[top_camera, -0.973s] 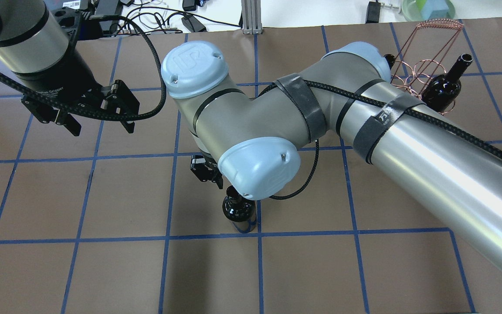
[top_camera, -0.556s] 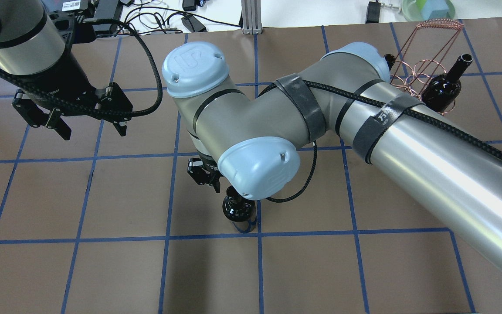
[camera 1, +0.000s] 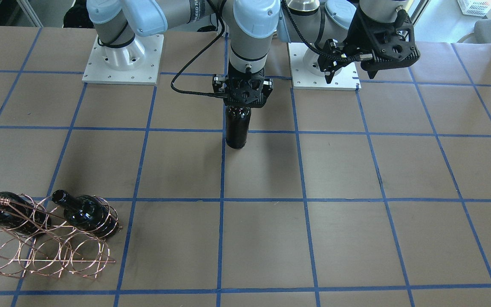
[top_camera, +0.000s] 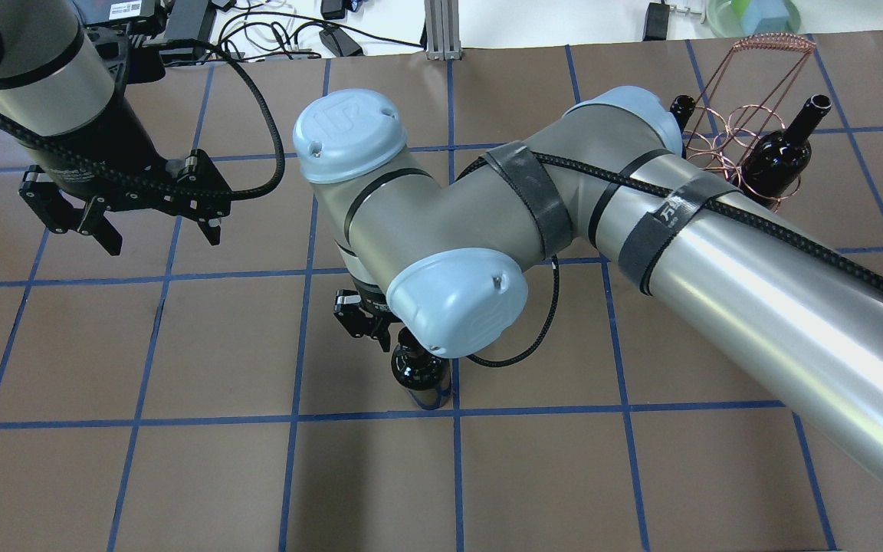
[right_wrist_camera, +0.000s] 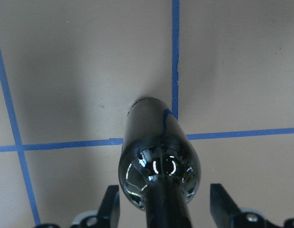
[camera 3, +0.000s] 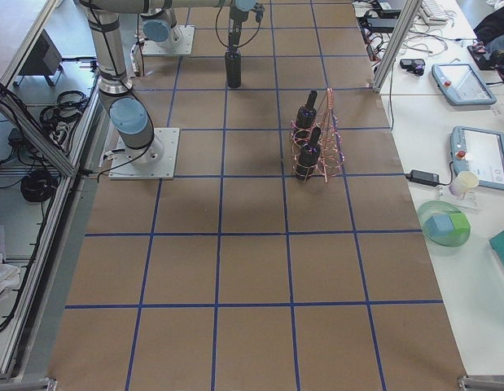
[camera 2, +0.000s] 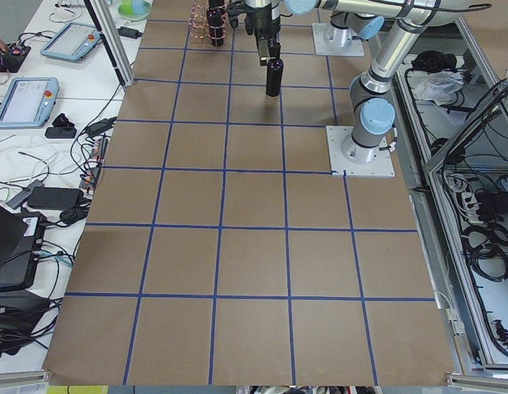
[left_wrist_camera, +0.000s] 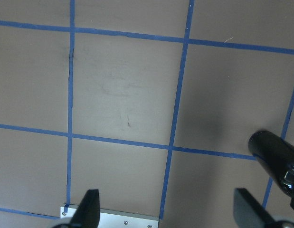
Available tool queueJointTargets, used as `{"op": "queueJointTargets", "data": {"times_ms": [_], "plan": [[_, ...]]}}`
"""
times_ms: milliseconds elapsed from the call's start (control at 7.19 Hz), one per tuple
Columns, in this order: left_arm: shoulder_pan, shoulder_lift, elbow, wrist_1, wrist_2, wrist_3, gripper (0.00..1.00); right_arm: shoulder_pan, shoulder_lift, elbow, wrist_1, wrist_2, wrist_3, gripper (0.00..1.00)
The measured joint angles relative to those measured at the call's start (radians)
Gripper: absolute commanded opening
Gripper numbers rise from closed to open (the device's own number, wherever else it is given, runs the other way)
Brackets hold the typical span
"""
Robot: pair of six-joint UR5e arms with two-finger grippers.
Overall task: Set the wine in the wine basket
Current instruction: 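Lift the bottle off the table with the right gripper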
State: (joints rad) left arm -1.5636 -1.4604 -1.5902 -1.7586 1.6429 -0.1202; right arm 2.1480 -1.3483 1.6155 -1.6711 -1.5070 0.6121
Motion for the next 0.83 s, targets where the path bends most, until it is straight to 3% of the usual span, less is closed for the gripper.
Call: {"op": "queueJointTargets", "data": {"times_ms": [139, 417, 695, 834], "plan": [[0.000, 0.000, 0.000, 0.000, 0.000, -0.001, 1.00, 0.002, 0.000, 0.002, 0.000, 0.011, 0.006, 0.66], [0.003, 0.000, 0.000, 0.001, 0.001, 0.000, 1.00, 0.008, 0.000, 0.003, 0.007, 0.017, 0.011, 0.27], [0.003, 0.000, 0.000, 0.001, 0.001, 0.000, 1.00, 0.010, -0.001, 0.003, 0.029, 0.017, 0.014, 0.00], [0.004, 0.000, 0.000, 0.001, 0.002, 0.001, 1.00, 0.010, -0.001, 0.003, 0.033, 0.018, 0.014, 0.00]]}}
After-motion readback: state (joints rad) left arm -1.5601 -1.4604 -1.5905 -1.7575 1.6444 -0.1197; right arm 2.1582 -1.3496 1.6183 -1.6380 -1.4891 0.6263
